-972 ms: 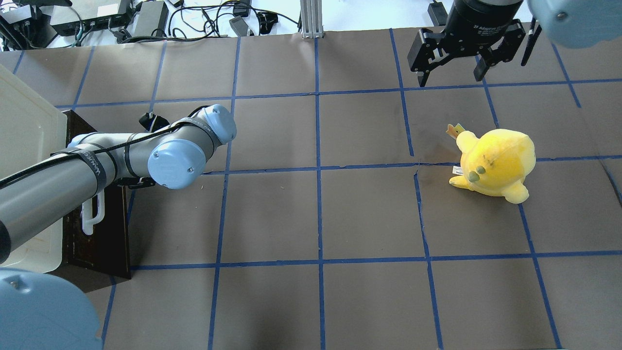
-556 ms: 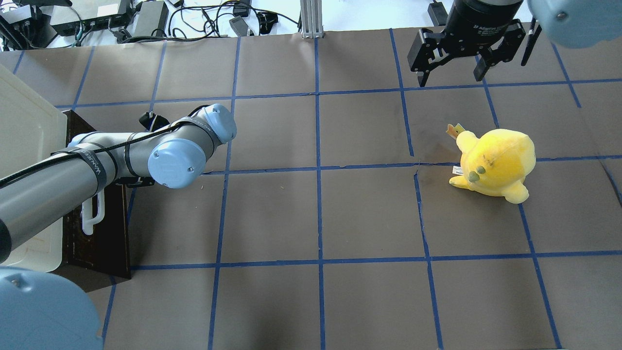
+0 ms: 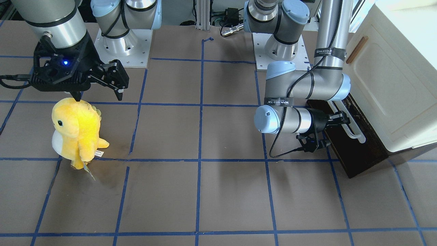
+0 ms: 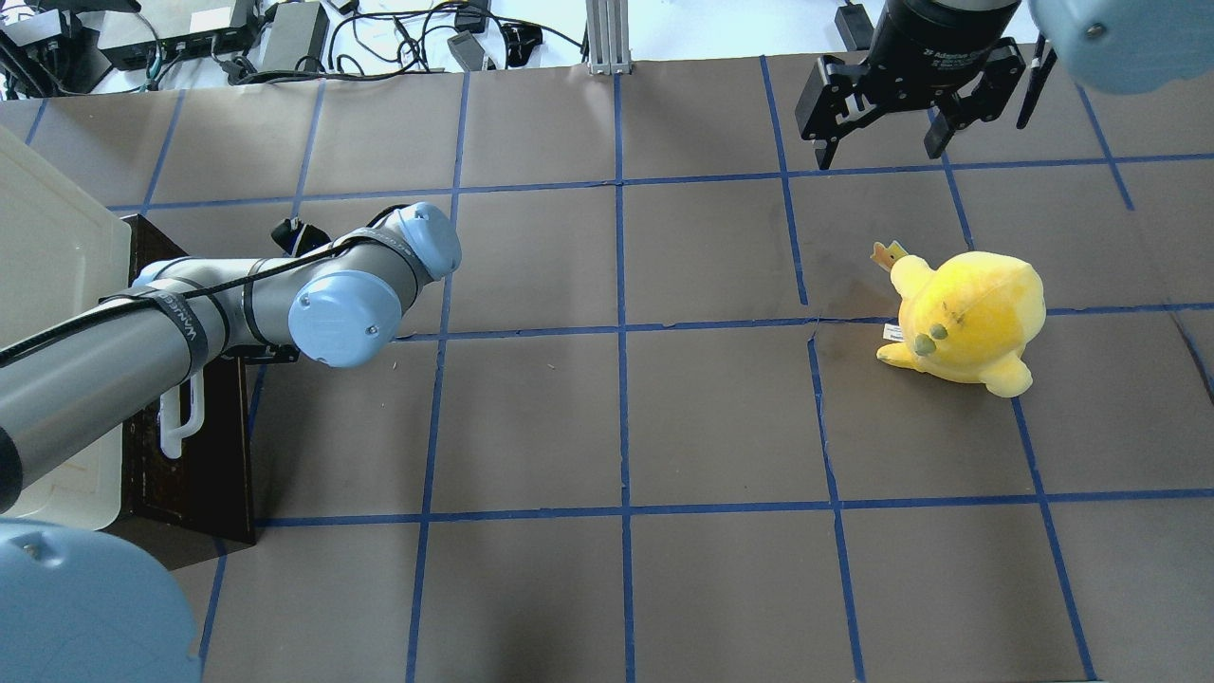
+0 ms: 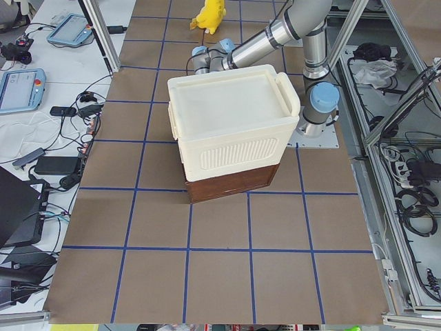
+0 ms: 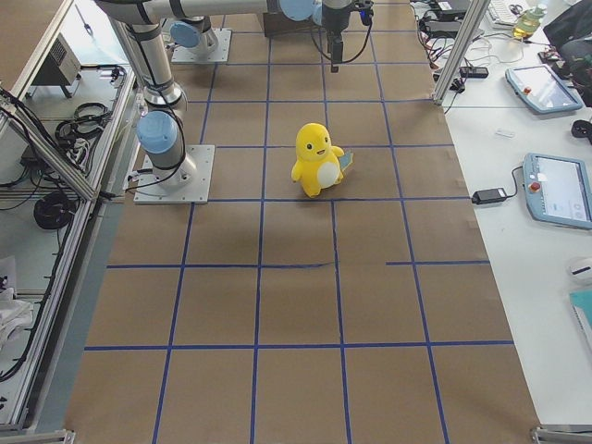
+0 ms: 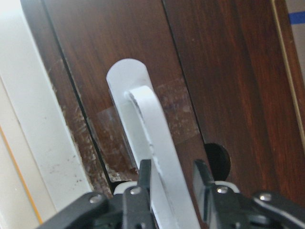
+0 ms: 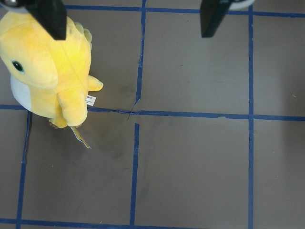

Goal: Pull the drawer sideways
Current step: 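Close the left gripper on the white drawer handle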

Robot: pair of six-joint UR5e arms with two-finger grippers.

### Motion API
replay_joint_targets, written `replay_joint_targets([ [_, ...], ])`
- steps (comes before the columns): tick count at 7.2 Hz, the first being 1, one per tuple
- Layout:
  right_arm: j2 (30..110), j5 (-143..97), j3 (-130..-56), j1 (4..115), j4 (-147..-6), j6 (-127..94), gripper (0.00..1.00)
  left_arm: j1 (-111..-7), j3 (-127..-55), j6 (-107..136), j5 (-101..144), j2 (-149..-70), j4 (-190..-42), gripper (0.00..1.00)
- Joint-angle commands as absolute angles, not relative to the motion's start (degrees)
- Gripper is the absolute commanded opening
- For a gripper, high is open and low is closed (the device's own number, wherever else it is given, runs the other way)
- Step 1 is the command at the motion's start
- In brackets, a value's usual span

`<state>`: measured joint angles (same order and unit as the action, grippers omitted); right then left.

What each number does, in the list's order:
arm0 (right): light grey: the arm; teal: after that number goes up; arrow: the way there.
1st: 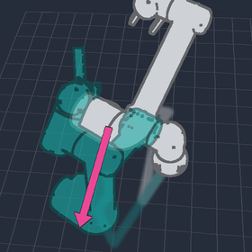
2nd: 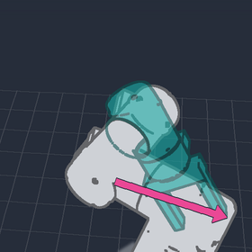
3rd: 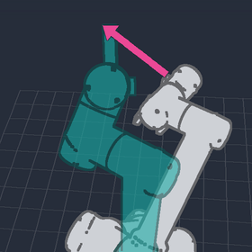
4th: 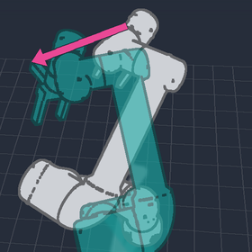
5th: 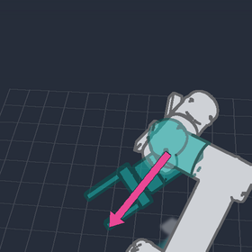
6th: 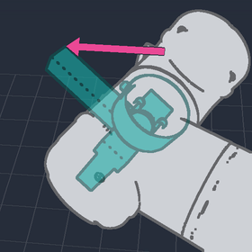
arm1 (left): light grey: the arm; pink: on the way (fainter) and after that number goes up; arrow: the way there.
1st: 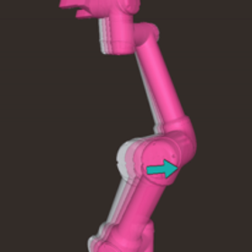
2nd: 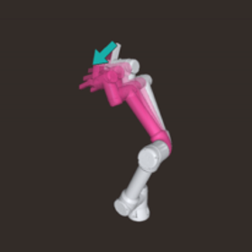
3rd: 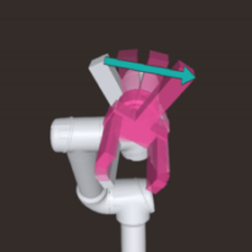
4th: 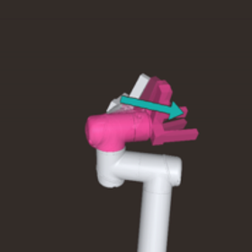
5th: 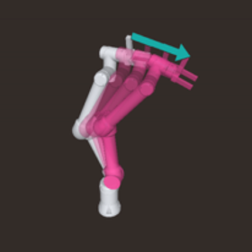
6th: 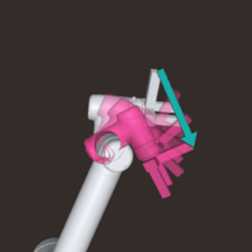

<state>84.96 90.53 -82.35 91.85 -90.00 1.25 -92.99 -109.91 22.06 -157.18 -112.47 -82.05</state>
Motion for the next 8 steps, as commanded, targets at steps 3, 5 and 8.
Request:
replay_joint_targets([
  [3,84.99,90.53,-82.35,91.85,-90.0,1.23,1.0,-93.08,-109.16,21.88,-157.06,-112.59,-81.65,0.21],
  [5,84.99,90.53,-82.35,91.85,-90.0,1.23,1.0,-93.16,-108.2,21.45,-156.97,-112.76,-81.65,0.21],
  [8,84.99,90.53,-82.35,91.85,-90.0,1.23,1.0,-94.74,-108.19,21.53,-156.53,-113.81,-81.56,0.21],
])
